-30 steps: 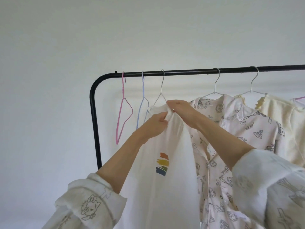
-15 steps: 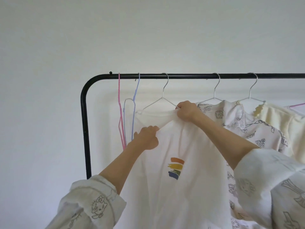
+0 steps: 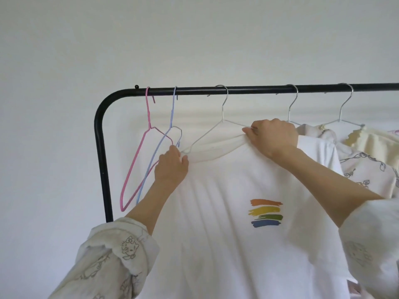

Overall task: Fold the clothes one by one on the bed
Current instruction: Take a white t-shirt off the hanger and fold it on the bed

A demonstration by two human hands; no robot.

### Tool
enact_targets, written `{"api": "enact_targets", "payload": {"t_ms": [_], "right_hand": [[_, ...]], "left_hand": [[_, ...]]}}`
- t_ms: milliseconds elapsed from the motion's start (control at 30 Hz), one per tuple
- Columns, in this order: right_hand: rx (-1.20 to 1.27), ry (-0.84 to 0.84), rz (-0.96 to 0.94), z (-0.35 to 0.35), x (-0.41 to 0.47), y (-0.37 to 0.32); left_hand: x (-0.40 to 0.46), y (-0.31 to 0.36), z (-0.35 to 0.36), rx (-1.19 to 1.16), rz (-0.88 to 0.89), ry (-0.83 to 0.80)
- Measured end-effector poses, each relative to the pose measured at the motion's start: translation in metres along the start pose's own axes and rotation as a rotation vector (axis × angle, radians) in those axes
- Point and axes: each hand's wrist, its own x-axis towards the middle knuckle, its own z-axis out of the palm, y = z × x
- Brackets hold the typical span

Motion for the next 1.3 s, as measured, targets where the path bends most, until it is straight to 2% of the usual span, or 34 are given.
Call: {"api": "enact_targets", "payload": {"t_ms": [67, 167, 267, 400, 533, 667, 733, 833, 900, 1067, 1300], "right_hand": [[0.021, -0.002, 0.024, 0.000, -0.002, -0.002], [0.046, -0.006, 0.064, 0.002, -0.003, -0.003], [0.065, -0.005, 0.085, 0.005, -0.004, -0.001], [0.110, 0.000, 0.102, 0.007, -0.003, -0.005], [0.070, 0.056, 0.101, 0.009, -0.007, -0.007], [0.098, 0.389, -0.097, 0.027, -0.010, -0.017], [0.058, 0.452, -0.226, 0.036, -0.008, -0.034], [-0.074, 0.459, -0.496, 0.052, -0.004, -0.071], [-0.160, 0.393, -0.618, 0.067, -0.001, -0.096], [-0.230, 0.208, -0.604, 0.080, 0.012, -0.121], [-0.199, 0.254, -0.645, 0.079, 0.015, -0.108]], "left_hand": [[0.003, 0.000, 0.004, 0.050, -0.009, 0.046], [0.011, -0.002, 0.011, 0.244, -0.035, 0.101], [0.019, -0.010, 0.011, 0.089, -0.175, 0.002], [0.033, -0.016, 0.012, 0.038, -0.239, -0.139], [0.045, -0.020, 0.006, -0.132, -0.284, -0.155], [0.041, -0.026, 0.009, -0.073, -0.174, -0.113], [0.039, -0.028, 0.012, -0.062, -0.135, -0.125], [0.037, -0.032, 0.013, -0.047, -0.098, -0.126], [0.038, -0.037, 0.013, -0.037, -0.081, -0.111], [0.039, -0.051, -0.002, -0.163, -0.098, -0.130], [0.040, -0.059, -0.011, -0.609, -0.441, -0.217]]}}
